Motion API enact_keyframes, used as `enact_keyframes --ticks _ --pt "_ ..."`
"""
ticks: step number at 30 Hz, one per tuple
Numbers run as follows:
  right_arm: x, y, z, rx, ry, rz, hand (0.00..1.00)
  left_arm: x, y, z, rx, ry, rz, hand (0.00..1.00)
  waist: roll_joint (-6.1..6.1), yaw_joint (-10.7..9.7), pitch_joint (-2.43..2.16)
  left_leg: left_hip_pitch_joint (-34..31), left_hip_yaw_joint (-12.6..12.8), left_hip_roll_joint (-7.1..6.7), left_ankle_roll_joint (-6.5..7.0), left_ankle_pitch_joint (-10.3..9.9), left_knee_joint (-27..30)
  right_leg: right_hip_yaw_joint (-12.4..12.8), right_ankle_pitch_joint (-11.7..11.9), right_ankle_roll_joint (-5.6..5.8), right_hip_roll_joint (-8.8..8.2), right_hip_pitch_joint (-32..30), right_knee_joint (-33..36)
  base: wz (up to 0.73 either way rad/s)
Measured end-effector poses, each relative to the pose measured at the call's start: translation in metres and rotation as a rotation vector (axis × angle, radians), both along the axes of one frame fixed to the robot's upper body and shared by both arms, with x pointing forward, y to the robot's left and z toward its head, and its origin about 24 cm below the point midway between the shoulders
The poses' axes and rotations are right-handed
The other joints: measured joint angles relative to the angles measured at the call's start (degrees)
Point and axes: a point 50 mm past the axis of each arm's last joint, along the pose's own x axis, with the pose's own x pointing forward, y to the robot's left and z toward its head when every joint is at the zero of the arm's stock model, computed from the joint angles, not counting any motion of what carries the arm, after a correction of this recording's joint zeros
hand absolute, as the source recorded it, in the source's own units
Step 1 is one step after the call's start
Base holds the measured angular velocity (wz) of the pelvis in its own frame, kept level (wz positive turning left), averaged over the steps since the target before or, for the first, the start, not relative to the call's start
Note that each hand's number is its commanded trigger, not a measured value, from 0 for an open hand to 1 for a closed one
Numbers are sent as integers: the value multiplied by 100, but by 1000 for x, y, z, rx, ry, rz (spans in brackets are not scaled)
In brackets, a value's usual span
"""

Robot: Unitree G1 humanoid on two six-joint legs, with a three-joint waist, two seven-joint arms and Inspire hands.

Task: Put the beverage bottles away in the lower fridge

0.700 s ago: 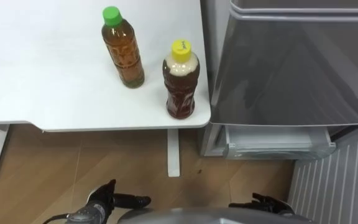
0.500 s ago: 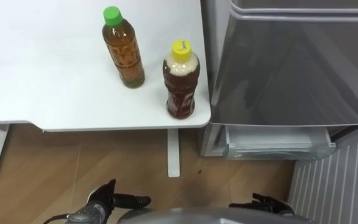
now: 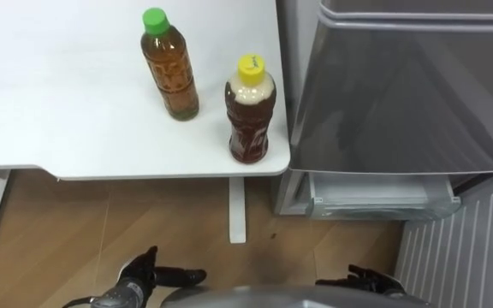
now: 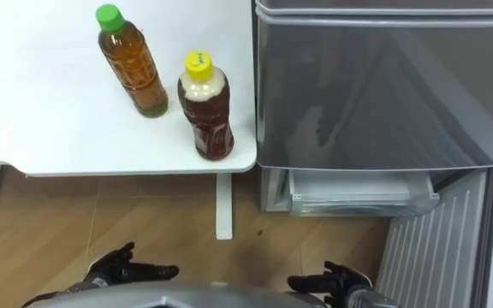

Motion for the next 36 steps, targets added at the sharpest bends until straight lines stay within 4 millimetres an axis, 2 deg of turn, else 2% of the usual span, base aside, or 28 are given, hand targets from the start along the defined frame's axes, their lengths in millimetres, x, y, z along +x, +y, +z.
enact_keyframes --ticks 8,16,19,22,25,28,36 --pt "-4 0 -1 -16 8 -43 0 -13 -1 -4 -4 19 169 0 25 -2 16 95 -5 3 1 -27 -1 0 -7 1 3 80 -1 0" --pt "-5 0 -1 -25 14 -50 0 -17 3 -3 71 28 229 0 53 4 24 90 -4 2 4 -31 0 14 -7 1 3 105 2 0" --pt "-5 -1 -1 -27 15 -51 0 -20 7 -3 101 29 299 0 67 2 13 96 -3 1 6 -45 15 1 -8 4 1 126 0 0" --pt "-7 0 -1 -23 15 -66 0 -27 12 -3 134 38 381 0 66 7 -17 89 -8 -1 9 -55 65 -15 -8 4 -1 126 -1 0" --pt "-9 0 -1 -19 12 -85 0 -32 19 0 169 36 491 0 72 19 -19 82 -6 8 6 -91 139 -22 -8 4 2 156 1 0" --pt "-10 -1 -2 -21 14 -85 0 -29 30 5 200 -10 661 0 83 26 -5 108 -9 19 8 -143 207 -18 -16 7 10 200 9 0" --pt "-8 -1 -1 -22 8 -88 0 -4 47 22 299 -149 869 0 121 30 -17 155 -5 20 22 -178 213 -6 -18 14 6 225 25 0"
